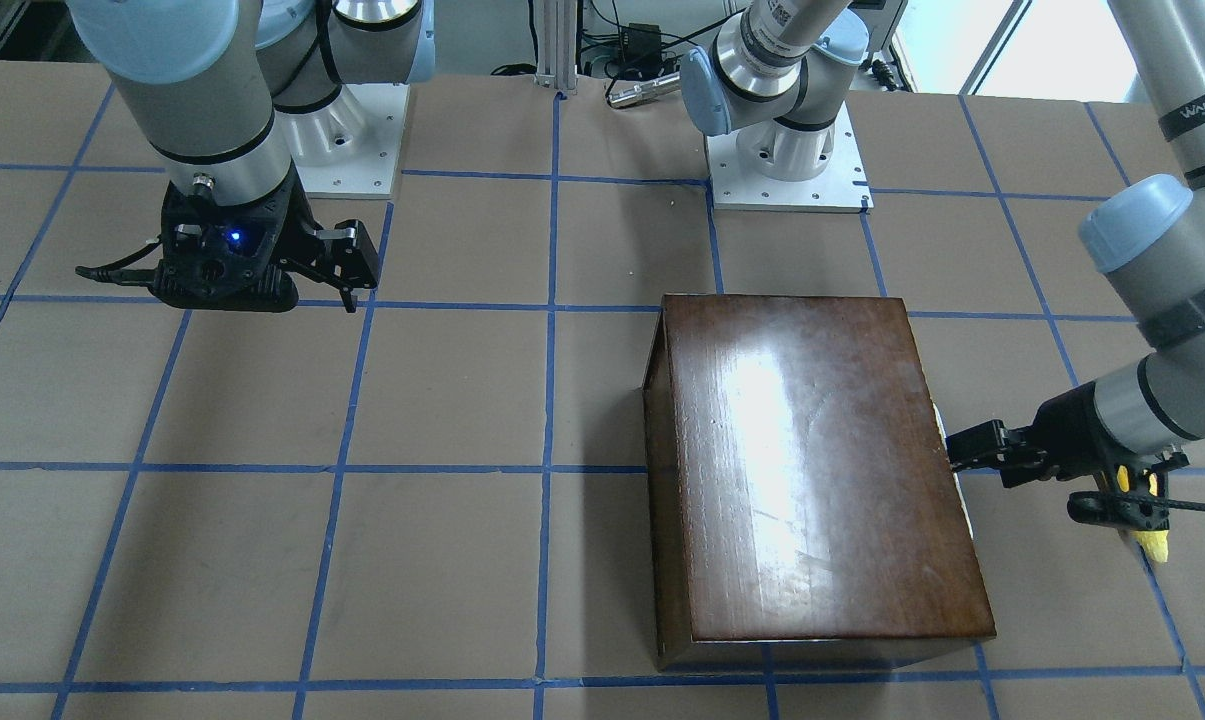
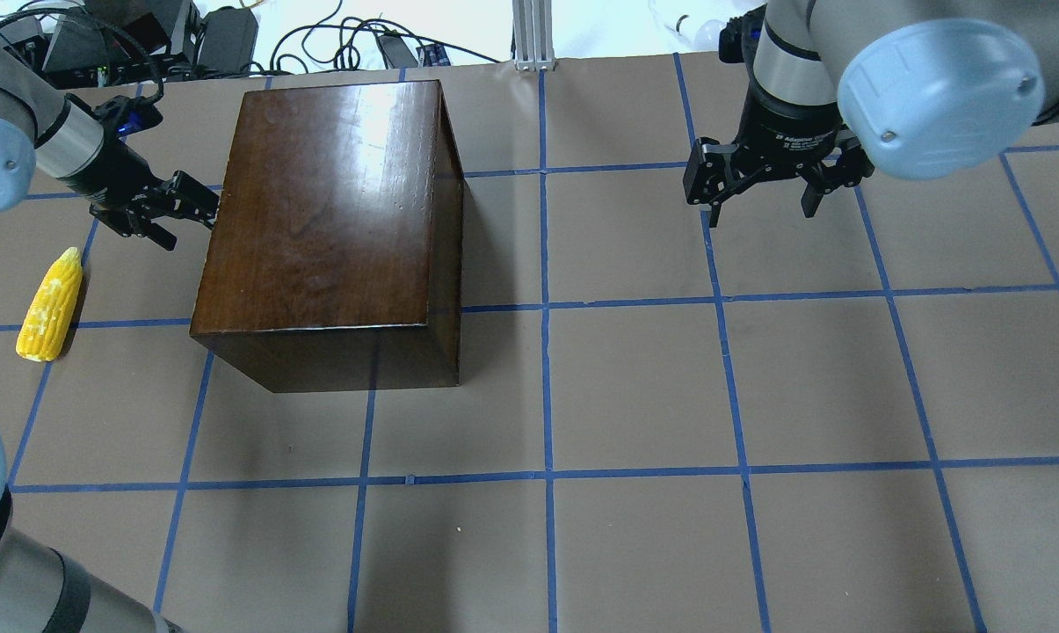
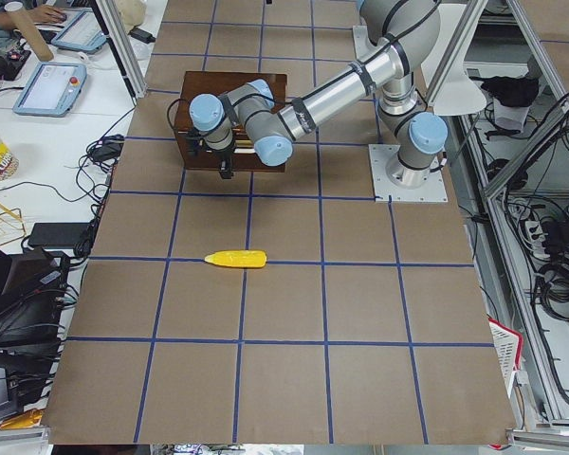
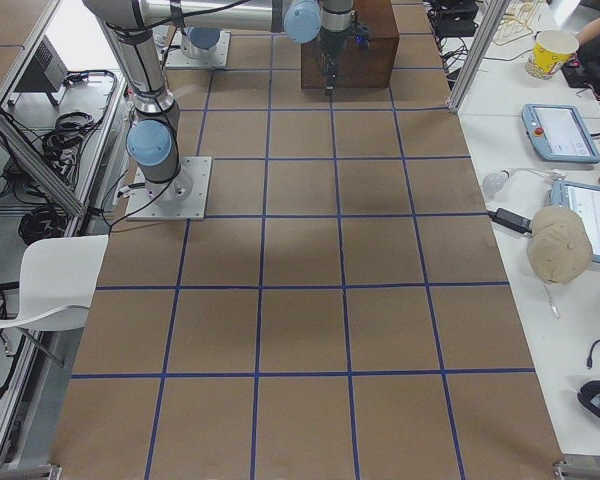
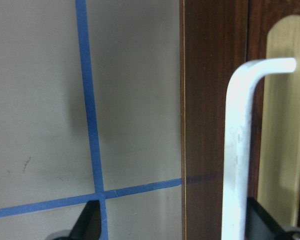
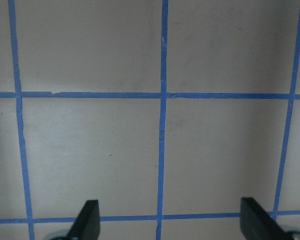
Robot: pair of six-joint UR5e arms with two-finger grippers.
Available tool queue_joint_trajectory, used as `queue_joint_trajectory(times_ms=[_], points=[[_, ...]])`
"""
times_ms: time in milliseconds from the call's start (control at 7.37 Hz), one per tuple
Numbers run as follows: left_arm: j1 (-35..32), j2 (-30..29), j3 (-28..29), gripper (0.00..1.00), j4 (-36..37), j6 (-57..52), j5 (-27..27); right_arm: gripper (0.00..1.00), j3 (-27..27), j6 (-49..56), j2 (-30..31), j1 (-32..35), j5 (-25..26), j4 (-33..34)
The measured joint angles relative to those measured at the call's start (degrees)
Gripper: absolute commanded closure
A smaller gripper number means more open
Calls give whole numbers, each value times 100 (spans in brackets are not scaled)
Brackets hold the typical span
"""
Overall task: Open drawer and put corn inside
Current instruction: 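Pull the drawer outward from the cabinet with the left gripper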
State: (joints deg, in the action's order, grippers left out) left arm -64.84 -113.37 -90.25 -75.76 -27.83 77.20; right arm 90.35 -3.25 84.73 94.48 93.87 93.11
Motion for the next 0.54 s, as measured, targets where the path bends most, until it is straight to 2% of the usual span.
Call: queue_joint_trajectory(times_ms=[543], points=[[181,-47,69,0,89,-80,27,0,0,0,0,0,0,-3]])
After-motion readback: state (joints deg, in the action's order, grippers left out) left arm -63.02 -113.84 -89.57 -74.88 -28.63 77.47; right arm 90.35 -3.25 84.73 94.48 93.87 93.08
